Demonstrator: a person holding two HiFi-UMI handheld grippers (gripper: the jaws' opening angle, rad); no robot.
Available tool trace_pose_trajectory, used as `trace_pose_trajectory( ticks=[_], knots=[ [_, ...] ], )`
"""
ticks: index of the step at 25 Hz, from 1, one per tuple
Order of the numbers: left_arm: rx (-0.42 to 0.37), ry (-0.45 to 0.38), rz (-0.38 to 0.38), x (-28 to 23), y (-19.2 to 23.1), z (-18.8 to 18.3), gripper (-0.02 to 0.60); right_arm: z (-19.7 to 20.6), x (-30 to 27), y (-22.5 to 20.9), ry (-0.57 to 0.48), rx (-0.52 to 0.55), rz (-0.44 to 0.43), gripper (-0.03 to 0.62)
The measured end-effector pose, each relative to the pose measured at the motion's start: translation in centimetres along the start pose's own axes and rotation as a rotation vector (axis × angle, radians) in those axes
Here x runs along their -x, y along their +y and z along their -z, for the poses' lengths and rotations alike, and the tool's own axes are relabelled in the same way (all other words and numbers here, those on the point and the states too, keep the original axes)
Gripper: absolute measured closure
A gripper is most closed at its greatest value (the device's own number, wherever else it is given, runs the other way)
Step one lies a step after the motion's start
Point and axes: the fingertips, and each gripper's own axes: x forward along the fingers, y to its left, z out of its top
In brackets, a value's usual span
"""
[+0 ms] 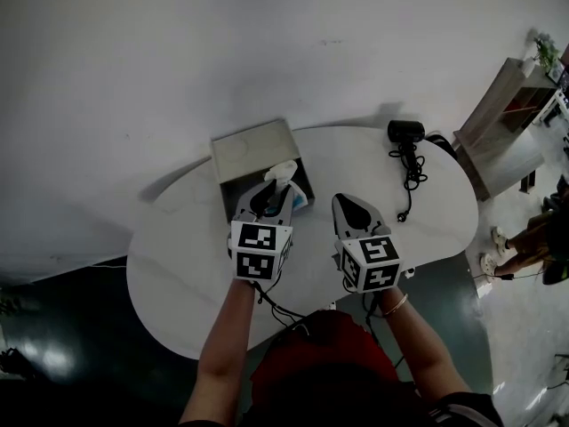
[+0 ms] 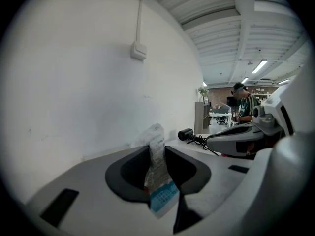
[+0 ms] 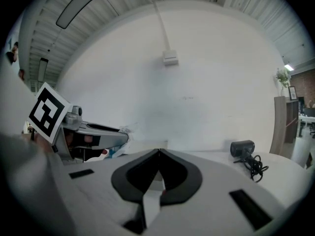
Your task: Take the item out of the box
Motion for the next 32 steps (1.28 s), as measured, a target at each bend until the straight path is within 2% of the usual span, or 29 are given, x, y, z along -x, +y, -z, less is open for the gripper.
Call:
trace_pose_trajectory(
  ticks=[7, 19, 32],
  knots=[
    [0.064, -0.074, 0.008, 2.9, 0.0, -1.1, 0.466, -0.6, 1.5, 0.9, -0.025, -0.003, 0.014, 0.579],
    [0.122, -0.17, 0.005, 6.9, -0.1, -2.4, 0.466, -1.3, 3.6, 2.0, -0.059, 0.002, 0.029, 0.579],
    [0.171, -0.214, -0.014, 10.0, 0.0, -1.3, 0.466, -2.5, 5.0, 3.8, -0.089, 0.025, 0.003, 0.579]
  ],
)
